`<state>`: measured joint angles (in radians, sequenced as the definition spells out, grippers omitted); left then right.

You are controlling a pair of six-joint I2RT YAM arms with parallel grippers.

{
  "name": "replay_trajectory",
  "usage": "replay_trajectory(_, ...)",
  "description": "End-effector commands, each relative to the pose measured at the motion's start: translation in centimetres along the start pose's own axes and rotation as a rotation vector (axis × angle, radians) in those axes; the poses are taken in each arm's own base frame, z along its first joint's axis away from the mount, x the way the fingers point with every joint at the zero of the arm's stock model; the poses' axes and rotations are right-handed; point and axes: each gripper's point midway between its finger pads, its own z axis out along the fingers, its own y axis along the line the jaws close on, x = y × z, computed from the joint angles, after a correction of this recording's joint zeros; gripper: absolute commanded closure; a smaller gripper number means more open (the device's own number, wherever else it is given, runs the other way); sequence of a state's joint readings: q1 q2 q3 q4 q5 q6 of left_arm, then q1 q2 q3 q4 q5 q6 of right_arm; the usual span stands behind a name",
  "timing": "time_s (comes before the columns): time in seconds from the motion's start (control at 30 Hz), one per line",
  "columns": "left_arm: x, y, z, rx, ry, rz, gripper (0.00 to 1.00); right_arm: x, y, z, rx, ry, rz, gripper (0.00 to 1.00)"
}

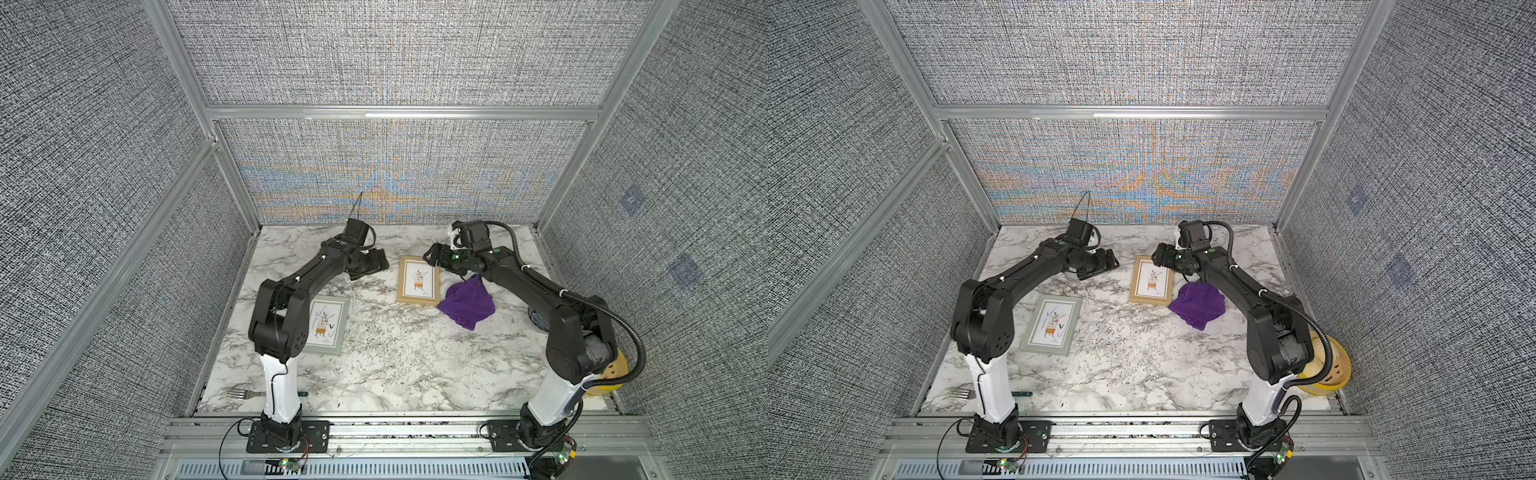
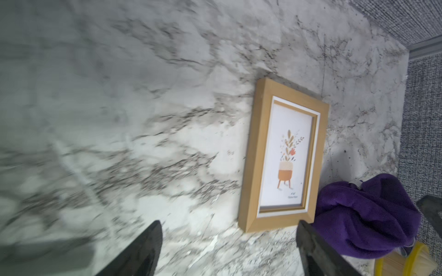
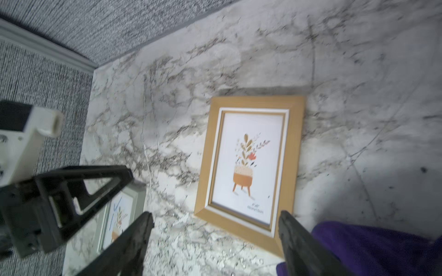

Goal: Wipe the picture frame with a cloth
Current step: Move the picture frame to the center of the board.

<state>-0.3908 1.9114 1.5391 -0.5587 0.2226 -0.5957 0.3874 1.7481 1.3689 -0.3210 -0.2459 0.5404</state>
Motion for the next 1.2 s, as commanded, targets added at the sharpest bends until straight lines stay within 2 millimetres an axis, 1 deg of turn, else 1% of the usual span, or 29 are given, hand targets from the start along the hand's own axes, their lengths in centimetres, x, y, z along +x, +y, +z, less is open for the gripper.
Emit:
replay_trajectory(0.0,1.6,5.5,-3.3,-0.178,0.008,0.001,0.11,3.3,2.5,0.3,-0.080,0.068,-0.021,0.15)
replay_trajectory(0.1,2.9,9.8,-6.3,-0.282,-0.022,-0.053,0.07,6.5,5.1,1.3,-0.137,0.128,-0.032,0.13)
replay_trajectory(0.2,4.6,14.4,-8.1,-0.370,-0.039,-0.163,0.04,9.8,8.3,3.1,-0.203,0.207,-0.034,0.13)
replay_trajectory(0.23,5.1,15.5,-8.4,-0.376,-0.042,-0.202,0.04,10.7,9.2,3.7,-0.219,0.229,-0.035,0.13)
replay_trajectory(0.3,6.5,17.8,-8.4,-0.358,-0.039,-0.302,0.04,12.6,10.9,5.1,-0.244,0.273,-0.042,0.13)
replay_trajectory(0.4,8.1,19.7,-7.6,-0.311,-0.033,-0.417,0.04,15.0,13.1,6.9,-0.269,0.336,-0.062,0.13)
replay_trajectory(0.47,8.7,20.8,-7.7,-0.327,-0.016,-0.435,0.03,16.1,14.1,7.8,-0.278,0.364,-0.075,0.14)
replay_trajectory(0.6,9.7,23.3,-7.5,-0.398,0.011,-0.467,0.03,17.7,15.3,9.4,-0.290,0.402,-0.083,0.14)
replay_trajectory(0.63,9.8,23.6,-7.4,-0.406,0.019,-0.475,0.04,18.1,15.5,9.8,-0.290,0.416,-0.083,0.15)
replay_trajectory(0.7,9.8,23.7,-6.7,-0.388,0.025,-0.479,0.04,18.7,16.3,10.4,-0.300,0.435,-0.090,0.15)
replay_trajectory(0.8,9.7,23.1,-5.9,-0.338,0.045,-0.472,0.04,19.5,16.9,11.2,-0.296,0.457,-0.095,0.16)
replay_trajectory(0.9,9.5,22.1,-5.8,-0.283,0.042,-0.463,0.06,20.1,17.3,11.8,-0.294,0.474,-0.095,0.17)
replay_trajectory(1.0,10.1,21.3,-5.3,-0.227,0.052,-0.460,0.06,20.4,17.2,12.3,-0.287,0.488,-0.089,0.18)
replay_trajectory(1.17,11.7,21.6,-4.4,-0.228,0.092,-0.477,0.08,20.8,16.9,12.8,-0.275,0.502,-0.082,0.19)
